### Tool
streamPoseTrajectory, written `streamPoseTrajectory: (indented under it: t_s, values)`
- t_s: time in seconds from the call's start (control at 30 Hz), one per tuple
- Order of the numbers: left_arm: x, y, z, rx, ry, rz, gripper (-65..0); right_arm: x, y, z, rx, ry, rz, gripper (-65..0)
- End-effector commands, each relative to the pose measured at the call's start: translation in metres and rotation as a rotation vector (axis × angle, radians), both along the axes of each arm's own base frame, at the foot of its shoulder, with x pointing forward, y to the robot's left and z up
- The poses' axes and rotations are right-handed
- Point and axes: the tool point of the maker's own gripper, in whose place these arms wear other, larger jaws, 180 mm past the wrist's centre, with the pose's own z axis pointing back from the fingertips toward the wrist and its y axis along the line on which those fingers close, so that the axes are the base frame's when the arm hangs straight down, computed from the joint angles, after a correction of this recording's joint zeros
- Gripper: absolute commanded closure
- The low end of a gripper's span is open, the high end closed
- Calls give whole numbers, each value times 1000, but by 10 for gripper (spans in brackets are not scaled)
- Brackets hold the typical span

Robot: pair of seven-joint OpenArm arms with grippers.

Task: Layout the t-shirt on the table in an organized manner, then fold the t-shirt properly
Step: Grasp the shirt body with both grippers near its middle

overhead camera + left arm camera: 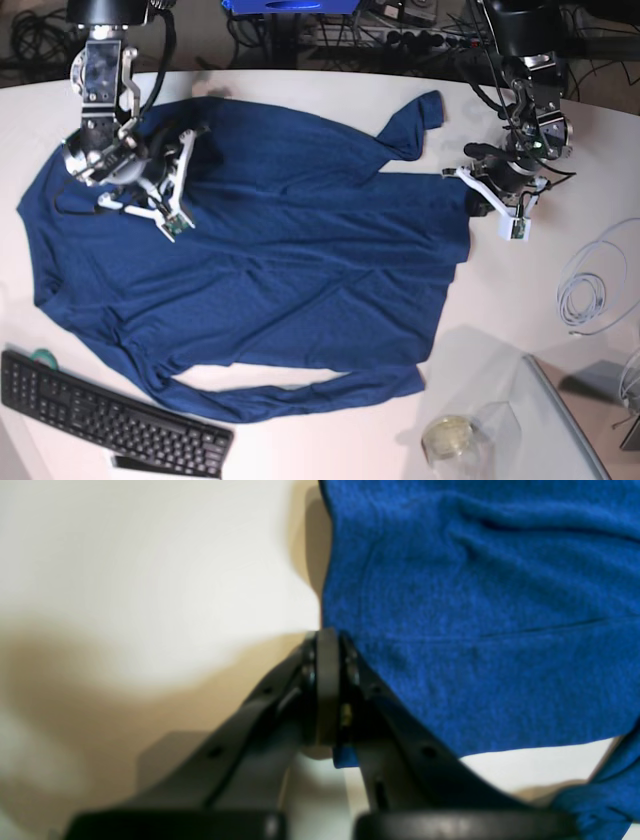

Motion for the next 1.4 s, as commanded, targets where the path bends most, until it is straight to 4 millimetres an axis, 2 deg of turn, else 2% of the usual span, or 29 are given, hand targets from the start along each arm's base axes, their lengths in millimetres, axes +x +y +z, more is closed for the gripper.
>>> streamPoseTrajectory:
  t_s: [0.0, 0.23, 0.33, 0.43, 0.5, 0.57, 0.6, 0.67, 0.7, 0.83, 0.93, 0.97, 1.03, 1.13, 1.2, 1.3, 1.37]
  values:
    - [2, 6, 3, 22, 6, -7, 0, 8, 1, 12, 2, -37, -1, 0]
    - [4, 6, 6, 20, -4, -6, 0, -8, 0, 9, -13, -3, -6, 0]
    - [11, 5, 20, 33, -46, -14, 0, -10, 1, 11, -14, -9, -5, 0]
    - [26, -11, 43, 22, -125, -23, 0, -9, 1, 12, -14, -12, -5, -14]
    - [38, -21, 60, 17, -178, -30, 0, -8, 0, 16, -17, -25, -5, -89]
    - [50, -33, 70, -4, -216, -31, 0, -5, 1, 23, -19, -49, -1, -207]
    - [58, -39, 74, -21, -233, -30, 0, -2, 8, 27, -13, -62, 16, -258]
    - [69, -60, 68, -56, -220, -58, 0, 2, 20, 36, -3, -92, 48, -348]
    - [74, -73, 60, -75, -199, -83, 0, 1, 29, 39, 4, -98, 69, -360]
    - [84, -108, 28, -134, -99, -151, 0, -19, 70, 35, 42, -74, 188, -360]
    - [90, -115, 11, -156, -51, -145, 0, -38, 92, 25, 67, -26, 251, -359]
    - [92, -116, 9, -156, -56, -135, 0, -43, 96, 22, 72, -13, 263, -345]
    - [94, -119, 5, -152, -74, -121, 0, -52, 104, 11, 91, 28, 266, -266]
    - [91, -110, -5, -112, -66, -104, 0, -64, 101, -11, 99, 106, 246, -129]
    - [90, -110, -10, -104, -64, -98, 0, -70, 95, -23, 95, 147, 226, -65]
    - [96, -105, -8, -93, -91, -73, 0, -75, 89, -28, 90, 168, 211, -51]
    - [96, -104, -11, -92, -84, -63, 0, -89, 89, -32, 89, 194, 213, -50]
